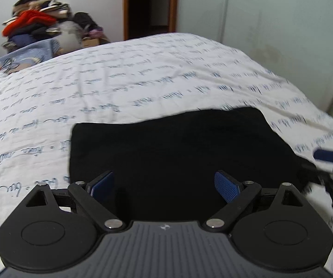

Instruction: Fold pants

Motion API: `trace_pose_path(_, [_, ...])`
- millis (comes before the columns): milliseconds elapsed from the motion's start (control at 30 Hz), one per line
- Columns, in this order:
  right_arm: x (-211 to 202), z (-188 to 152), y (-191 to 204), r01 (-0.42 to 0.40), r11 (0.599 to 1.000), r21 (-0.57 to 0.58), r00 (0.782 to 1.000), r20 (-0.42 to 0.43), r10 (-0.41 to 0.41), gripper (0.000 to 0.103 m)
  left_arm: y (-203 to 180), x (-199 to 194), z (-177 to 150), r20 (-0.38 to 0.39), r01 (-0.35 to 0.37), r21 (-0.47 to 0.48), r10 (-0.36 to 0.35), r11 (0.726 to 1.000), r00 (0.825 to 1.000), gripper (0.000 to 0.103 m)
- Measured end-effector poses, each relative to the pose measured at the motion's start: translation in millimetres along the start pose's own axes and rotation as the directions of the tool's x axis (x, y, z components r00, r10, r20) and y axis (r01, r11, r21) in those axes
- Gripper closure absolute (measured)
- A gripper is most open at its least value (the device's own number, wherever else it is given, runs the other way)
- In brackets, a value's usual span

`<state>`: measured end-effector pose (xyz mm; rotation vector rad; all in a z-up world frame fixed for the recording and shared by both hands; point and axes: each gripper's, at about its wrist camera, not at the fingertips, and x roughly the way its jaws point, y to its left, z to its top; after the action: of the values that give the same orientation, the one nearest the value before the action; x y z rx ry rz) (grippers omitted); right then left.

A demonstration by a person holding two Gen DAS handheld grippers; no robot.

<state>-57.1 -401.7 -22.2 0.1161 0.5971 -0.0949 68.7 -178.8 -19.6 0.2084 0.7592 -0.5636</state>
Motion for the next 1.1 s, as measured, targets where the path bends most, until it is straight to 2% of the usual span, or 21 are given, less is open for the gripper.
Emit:
trace_pose_path(67, [0.1,0.5,-0.9,-0.003,1.000,0.003,1.000,0.007,0.003,0.045,-11.0,-0.2,-2.8,-0.003,0.001,0.034,-0.001,0.999,1.000,0.009])
trace_pose_path(167, [-10.1,-1.1,10.6,0.053,0.995,-0.085,0.998,0.049,-0.049,0.046,-22.2,0.7,-4.2,-0.002,0.000,0.066,0.000,0.998,1.000,0.009])
trace_pose_path(200, [-14.1,-1.9,13.0,0.065,0.993,-0.101,0.996,0.058,-0.060,0.053,-24.8,1.3,-3.9,0.000,-0.003,0.070,0.003,0.998,1.000,0.009])
trace_pose_path(233, [-16.1,-1.3,11.5,0.051,0.995,-0.089,0.998,0.052,-0.046,0.065,-26.6,1.8,-3.5,0.002,-0.003,0.071,0.003,0.997,1.000,0.009])
trace_pose_path(300, [-17.0,-1.7,4.0,-0.015,1.000,-0.016,1.000,0.027,0.015,0.077,-28.3,3.5,-1.9,0.002,0.004,0.063,-0.005,0.998,1.000,0.009])
trace_pose_path(433, [-7.8,-7.6,-13.5,-0.087,0.983,0.163,0.996,0.011,0.086,0.079,-29.8,5.2,-1.0,-0.003,0.014,0.055,-0.014,0.998,1.000,0.009])
trace_pose_path(533, [-4.0,-13.2,-28.8,-0.148,0.937,0.316,0.989,0.037,0.143,0.079,-31.1,5.5,0.6,0.001,0.013,0.061,-0.013,0.998,1.000,0.009])
trace_pose_path(633, [1.8,-22.3,-48.7,-0.200,0.859,0.472,0.978,0.050,0.200,0.079,-34.4,5.3,6.8,0.016,0.046,0.069,-0.047,0.997,0.999,0.009])
trace_pose_path(733, [4.9,-29.7,-57.7,-0.258,0.789,0.558,0.963,0.086,0.254,0.079,-49.7,7.7,9.9,0.013,0.102,0.153,-0.105,0.983,0.994,0.009])
trace_pose_path(800, [7.0,-29.3,-57.8,-0.281,0.766,0.578,0.957,0.105,0.272,0.083,-64.6,6.6,5.6,0.025,0.111,0.240,-0.121,0.964,0.992,0.009])
trace_pose_path(833, [8.1,-27.7,-54.7,-0.275,0.775,0.569,0.959,0.101,0.266,0.091,-73.0,5.2,1.5,0.046,0.100,0.289,-0.119,0.952,0.992,0.009])
trace_pose_path(867, [9.4,-25.9,-52.5,-0.270,0.784,0.559,0.960,0.096,0.262,0.091,-81.9,3.7,-3.5,0.072,0.080,0.347,-0.111,0.935,0.991,0.009])
trace_pose_path(933, [10.2,-22.7,-50.7,-0.272,0.789,0.551,0.960,0.104,0.259,0.094,-101.0,0.6,-14.8,0.150,0.000,0.467,-0.079,0.884,0.986,0.009])
trace_pose_path(1000, [9.1,-18.3,-48.8,-0.286,0.789,0.544,0.957,0.120,0.264,0.095,-116.2,-2.7,-24.3,0.228,-0.082,0.554,-0.057,0.829,0.972,0.010])
trace_pose_path(1067, [9.9,-14.5,-45.4,-0.290,0.789,0.541,0.956,0.131,0.261,0.095,-127.0,-5.3,-29.5,0.275,-0.135,0.604,-0.046,0.786,0.960,0.010])
trace_pose_path(1100, [10.6,-13.0,-44.4,-0.293,0.787,0.543,0.956,0.138,0.260,0.095,-129.8,-7.1,-31.0,0.291,-0.152,0.617,-0.045,0.772,0.956,0.010])
